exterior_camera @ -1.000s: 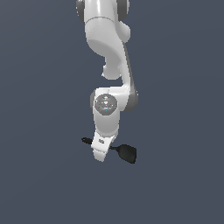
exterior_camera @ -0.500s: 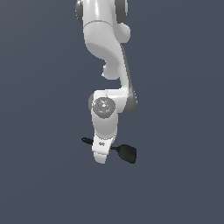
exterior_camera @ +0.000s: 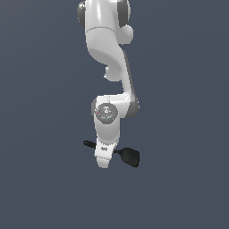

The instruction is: Pick up the object and move it to a goal position.

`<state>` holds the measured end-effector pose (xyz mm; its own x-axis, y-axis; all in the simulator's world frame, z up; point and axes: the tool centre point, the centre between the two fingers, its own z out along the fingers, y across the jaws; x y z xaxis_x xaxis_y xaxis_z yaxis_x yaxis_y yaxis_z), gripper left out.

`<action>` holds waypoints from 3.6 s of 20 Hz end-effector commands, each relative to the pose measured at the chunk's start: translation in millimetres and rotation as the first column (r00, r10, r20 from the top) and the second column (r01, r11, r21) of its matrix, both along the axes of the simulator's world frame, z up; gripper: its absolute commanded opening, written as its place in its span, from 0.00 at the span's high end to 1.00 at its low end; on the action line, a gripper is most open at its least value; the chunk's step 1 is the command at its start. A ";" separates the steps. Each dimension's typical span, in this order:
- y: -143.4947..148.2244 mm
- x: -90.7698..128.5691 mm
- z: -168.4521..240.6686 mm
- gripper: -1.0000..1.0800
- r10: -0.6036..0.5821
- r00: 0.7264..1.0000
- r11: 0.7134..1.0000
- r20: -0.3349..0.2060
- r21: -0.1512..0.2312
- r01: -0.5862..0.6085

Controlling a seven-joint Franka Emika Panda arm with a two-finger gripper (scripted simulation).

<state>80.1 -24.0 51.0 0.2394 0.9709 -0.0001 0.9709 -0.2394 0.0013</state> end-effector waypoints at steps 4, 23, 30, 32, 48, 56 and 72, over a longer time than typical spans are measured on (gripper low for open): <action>0.3 -1.4 -27.8 0.04 0.003 1.000 1.000 -0.001 0.000 -0.003; 0.5 -0.5 -33.2 1.00 0.003 1.000 1.000 -0.002 0.000 -0.003; 6.2 -6.7 -16.7 1.00 0.003 1.000 1.000 -0.002 0.000 -0.003; 9.1 -10.0 -7.8 1.00 0.003 1.000 1.000 -0.002 0.000 -0.003; 54.7 -58.2 127.7 1.00 0.004 1.000 1.000 -0.002 -0.004 -0.004; 79.1 -81.4 199.8 1.00 0.005 1.000 1.000 -0.002 -0.002 -0.005; 93.0 -92.0 244.8 1.00 0.003 1.000 1.000 -0.001 0.000 -0.003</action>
